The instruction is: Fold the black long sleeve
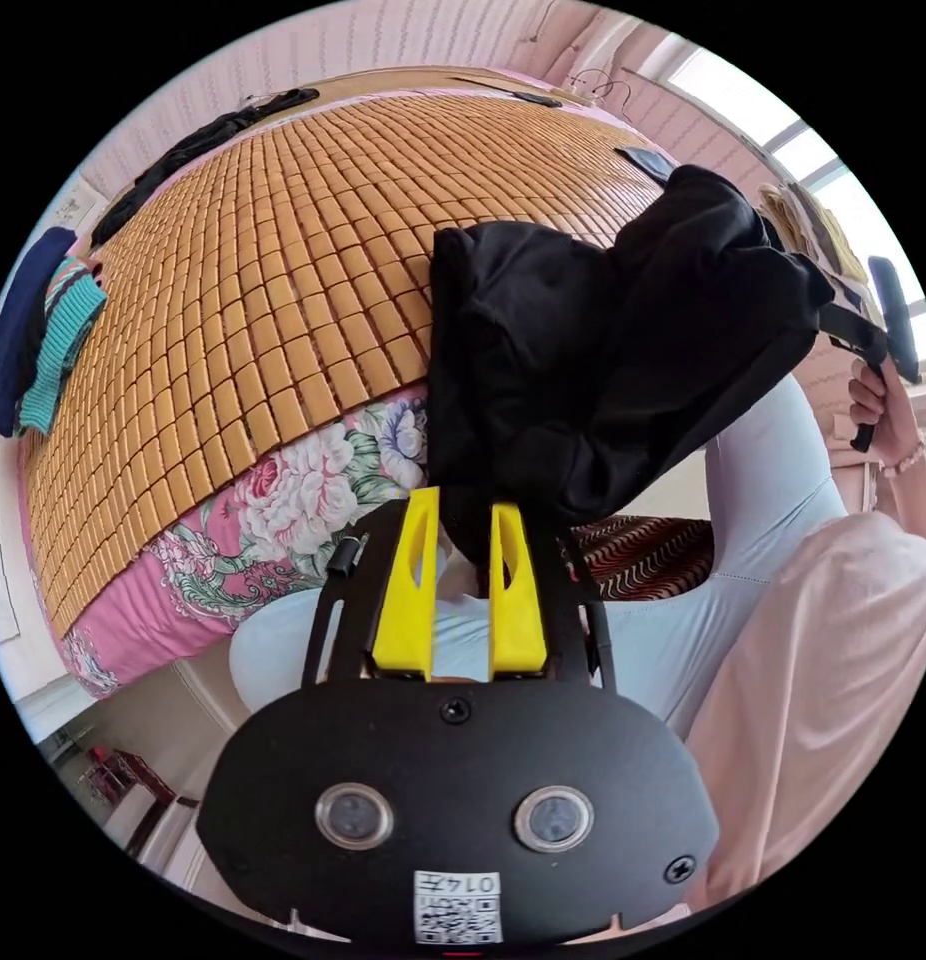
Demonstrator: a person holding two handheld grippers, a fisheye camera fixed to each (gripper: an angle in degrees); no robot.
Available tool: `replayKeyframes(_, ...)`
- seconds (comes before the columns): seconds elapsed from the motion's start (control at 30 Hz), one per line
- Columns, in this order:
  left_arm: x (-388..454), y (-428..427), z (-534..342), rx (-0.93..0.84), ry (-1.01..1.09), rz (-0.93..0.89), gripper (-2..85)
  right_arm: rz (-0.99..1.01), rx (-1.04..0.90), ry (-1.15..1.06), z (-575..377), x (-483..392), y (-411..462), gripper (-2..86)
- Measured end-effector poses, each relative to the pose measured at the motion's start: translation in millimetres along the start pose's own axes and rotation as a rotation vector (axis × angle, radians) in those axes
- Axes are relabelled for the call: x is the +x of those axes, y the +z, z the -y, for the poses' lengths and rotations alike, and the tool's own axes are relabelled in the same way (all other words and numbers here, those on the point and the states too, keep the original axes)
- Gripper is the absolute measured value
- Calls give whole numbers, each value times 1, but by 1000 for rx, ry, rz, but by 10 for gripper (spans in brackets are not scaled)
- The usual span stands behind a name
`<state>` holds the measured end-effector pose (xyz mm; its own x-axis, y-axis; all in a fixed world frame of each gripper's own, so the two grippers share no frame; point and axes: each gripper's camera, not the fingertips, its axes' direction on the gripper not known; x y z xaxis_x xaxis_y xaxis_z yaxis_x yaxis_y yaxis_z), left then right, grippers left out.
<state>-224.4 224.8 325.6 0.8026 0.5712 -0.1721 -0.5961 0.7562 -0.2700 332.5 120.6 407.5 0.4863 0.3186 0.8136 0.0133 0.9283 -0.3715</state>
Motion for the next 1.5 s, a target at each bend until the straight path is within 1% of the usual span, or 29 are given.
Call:
replayKeyframes(0.1,5,9,6,-70,25,13,5,15,-3,6,-5,2,-14,23)
replayKeyframes(0.2,6,5,5,-66,36,17,-6,33,2,4,-9,1,-29,24)
replayKeyframes(0.4,-9,-37,-18,86,-52,-73,-10,28,28,-1,-17,-1,-65,22)
replayKeyframes(0.53,-20,-79,-40,234,-114,-122,-10,46,45,7,-22,-2,-85,19)
replayKeyframes(0.6,-22,-99,-49,295,-128,-131,-10,60,84,6,-24,-5,-105,17)
replayKeyframes(0.67,-28,-123,-57,355,-150,-189,-10,61,121,-3,-24,-8,-122,16)
replayKeyframes(0.77,-36,-151,-66,431,-151,-239,-10,22,161,-32,-19,-10,-145,13)
replayKeyframes(0.87,-38,-173,-71,481,-147,-243,-10,10,168,-38,-16,-8,-161,11)
replayKeyframes(1.07,-33,-209,-90,561,-141,-210,-10,67,191,-31,-18,-11,-180,8)
replayKeyframes(1.27,-39,-220,-108,579,-166,-280,-10,152,223,-20,-26,-14,-197,7)
replayKeyframes(1.5,-33,-233,-121,610,-162,-272,-10,192,219,-29,-34,-23,-210,7)
